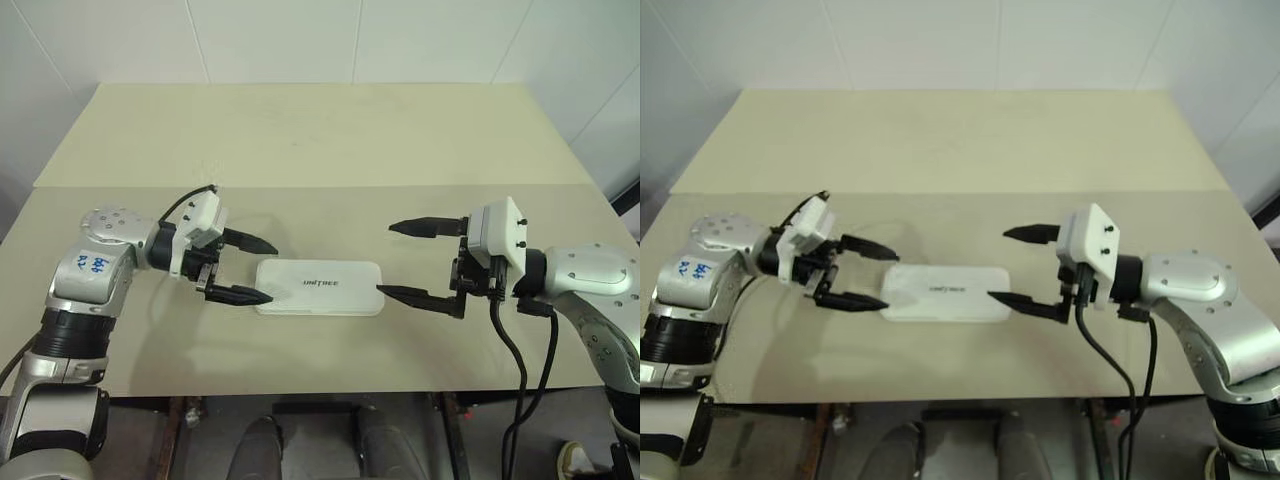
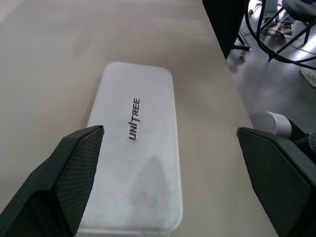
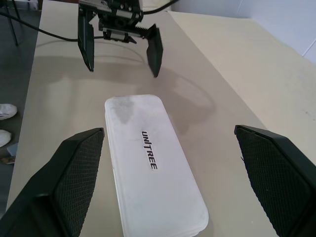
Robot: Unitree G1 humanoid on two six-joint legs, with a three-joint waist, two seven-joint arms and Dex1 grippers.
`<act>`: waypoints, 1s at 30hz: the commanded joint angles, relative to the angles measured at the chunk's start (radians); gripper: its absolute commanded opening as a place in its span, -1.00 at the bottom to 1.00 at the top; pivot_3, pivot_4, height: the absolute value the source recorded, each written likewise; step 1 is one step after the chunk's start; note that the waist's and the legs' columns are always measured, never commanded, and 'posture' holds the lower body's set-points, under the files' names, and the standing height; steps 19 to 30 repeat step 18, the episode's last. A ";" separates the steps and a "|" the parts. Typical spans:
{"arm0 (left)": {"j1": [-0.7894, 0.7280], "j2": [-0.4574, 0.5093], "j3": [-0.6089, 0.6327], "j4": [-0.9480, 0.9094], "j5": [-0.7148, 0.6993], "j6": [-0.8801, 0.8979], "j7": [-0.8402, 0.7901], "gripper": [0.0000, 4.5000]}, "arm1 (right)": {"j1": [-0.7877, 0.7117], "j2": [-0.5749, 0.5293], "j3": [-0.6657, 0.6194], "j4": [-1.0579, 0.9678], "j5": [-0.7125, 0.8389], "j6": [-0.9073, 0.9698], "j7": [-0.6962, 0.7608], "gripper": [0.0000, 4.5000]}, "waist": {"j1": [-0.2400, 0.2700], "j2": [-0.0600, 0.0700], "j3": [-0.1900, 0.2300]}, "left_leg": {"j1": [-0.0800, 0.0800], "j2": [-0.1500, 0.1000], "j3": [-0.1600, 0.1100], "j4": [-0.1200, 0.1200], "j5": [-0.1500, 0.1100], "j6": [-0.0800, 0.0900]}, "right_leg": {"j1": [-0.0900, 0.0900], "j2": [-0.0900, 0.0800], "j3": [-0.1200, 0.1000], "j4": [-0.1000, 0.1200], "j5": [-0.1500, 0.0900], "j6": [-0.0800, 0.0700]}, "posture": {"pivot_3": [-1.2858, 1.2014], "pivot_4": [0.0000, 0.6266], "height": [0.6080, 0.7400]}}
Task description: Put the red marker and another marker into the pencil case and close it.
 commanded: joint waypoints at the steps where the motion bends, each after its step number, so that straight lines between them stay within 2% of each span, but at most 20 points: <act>1: 0.011 -0.016 0.071 -0.043 -0.018 -0.086 0.069 0.97 | -0.019 0.004 0.002 0.005 0.000 -0.024 0.017 1.00 | 0.002 0.000 0.000 | 0.000 0.000 0.000 0.000 0.000 0.000 | 0.000 0.000 0.000 0.000 0.000 0.000 | 0.03 -0.52 1.00; 9: 0.054 -0.020 0.027 -0.136 -0.053 -0.054 0.090 0.97 | -0.011 -0.011 -0.014 0.086 -0.022 -0.067 0.058 1.00 | 0.003 0.000 0.000 | 0.000 0.000 0.000 0.000 0.000 0.000 | 0.000 0.000 0.000 -0.001 0.000 0.000 | 0.03 -0.52 1.00; 16: 0.033 -0.004 0.018 -0.045 -0.024 -0.103 0.069 0.97 | -0.024 -0.012 -0.008 0.137 -0.068 -0.106 0.066 1.00 | 0.000 0.000 0.000 | 0.000 0.000 0.000 0.000 0.000 0.000 | 0.000 0.000 0.000 -0.001 0.000 0.000 | 0.03 -0.52 1.00; 30: 0.024 -0.003 0.022 -0.036 -0.027 -0.101 0.078 0.97 | -0.021 -0.017 -0.010 0.127 -0.053 -0.093 0.077 1.00 | 0.000 0.000 0.000 | 0.000 0.000 0.000 0.000 0.000 0.000 | 0.000 0.000 0.000 0.000 0.000 0.000 | 0.03 -0.52 1.00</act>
